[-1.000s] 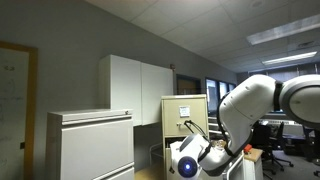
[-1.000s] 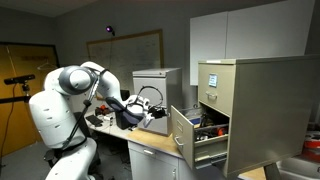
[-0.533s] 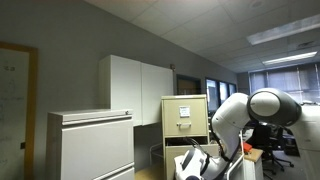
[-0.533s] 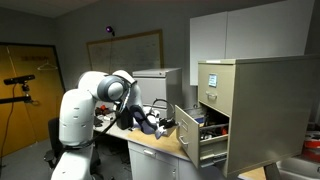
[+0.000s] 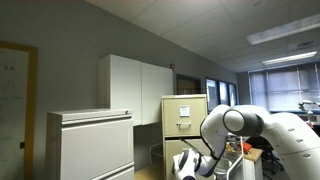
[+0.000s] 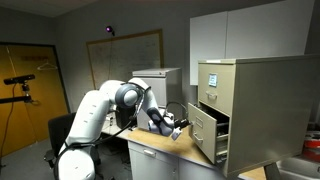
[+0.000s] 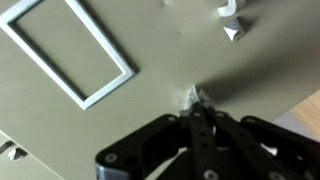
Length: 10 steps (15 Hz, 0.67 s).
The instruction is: Close the open drawer
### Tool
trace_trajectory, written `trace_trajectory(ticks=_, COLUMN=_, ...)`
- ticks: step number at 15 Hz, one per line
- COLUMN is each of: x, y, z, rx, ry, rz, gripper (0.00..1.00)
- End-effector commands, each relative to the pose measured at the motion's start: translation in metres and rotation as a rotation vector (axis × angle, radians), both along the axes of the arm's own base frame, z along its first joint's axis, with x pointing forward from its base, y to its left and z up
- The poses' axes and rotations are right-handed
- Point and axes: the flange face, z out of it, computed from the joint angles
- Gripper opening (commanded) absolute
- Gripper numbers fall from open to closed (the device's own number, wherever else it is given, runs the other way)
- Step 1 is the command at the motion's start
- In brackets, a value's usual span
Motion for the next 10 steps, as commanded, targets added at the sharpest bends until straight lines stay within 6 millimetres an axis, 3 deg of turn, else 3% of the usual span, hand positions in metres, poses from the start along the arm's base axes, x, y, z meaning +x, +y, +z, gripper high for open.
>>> trace_trajectory(ticks=1, x=0.054, y=-0.046, z=0.024, rx=-0.071, ry=-0.125, rz=-0.055, gripper=0.02)
trace_trajectory(ticks=7, x=0.098, y=-0.077, z=0.036, rx=-0.029, ry=-0.197, rz=-0.211, gripper=0.04)
trace_trajectory(ticks=10, x=0.116, y=-0.080, z=0.035, rx=0.024, ry=-0.221, rz=-0.294, gripper=0.04)
